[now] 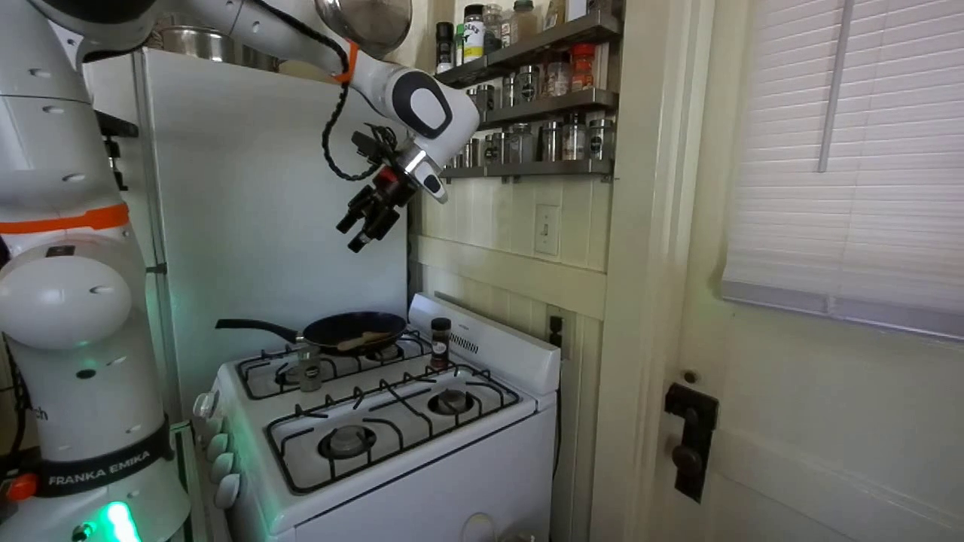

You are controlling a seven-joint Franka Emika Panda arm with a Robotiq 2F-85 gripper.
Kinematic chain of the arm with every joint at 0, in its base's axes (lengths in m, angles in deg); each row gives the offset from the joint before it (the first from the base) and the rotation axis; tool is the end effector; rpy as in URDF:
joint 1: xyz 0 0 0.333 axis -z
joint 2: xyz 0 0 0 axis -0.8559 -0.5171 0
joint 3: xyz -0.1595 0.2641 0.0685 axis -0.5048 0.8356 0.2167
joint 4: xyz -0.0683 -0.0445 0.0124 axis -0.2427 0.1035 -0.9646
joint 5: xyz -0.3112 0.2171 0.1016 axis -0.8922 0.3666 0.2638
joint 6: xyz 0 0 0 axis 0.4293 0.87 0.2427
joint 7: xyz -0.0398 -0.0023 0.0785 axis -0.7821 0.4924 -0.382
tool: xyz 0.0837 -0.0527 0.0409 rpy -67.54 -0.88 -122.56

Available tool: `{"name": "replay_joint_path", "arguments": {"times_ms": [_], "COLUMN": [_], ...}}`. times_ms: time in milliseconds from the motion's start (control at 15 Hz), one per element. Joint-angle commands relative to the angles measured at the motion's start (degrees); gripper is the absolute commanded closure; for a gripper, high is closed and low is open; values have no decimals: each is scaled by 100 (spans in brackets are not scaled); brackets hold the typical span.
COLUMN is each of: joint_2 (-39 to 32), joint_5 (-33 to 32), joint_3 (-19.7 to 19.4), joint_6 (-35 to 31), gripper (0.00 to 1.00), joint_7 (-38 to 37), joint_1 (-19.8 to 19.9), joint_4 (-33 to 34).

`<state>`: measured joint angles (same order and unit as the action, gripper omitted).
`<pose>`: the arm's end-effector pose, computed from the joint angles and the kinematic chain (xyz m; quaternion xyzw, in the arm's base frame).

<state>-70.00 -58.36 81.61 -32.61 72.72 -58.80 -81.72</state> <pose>0.4347 0.0417 0.4718 -0.9343 0.0075 0.3253 0.1453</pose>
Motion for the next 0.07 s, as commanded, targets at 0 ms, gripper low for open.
{"name": "replay_joint_path", "arguments": {"times_ms": [0], "joint_2": [-35], "joint_5": [-3], "joint_3": [-10], "joint_6": [16], "gripper": [0], "joint_7": [-1], "joint_1": [-3], "joint_4": [11]}}
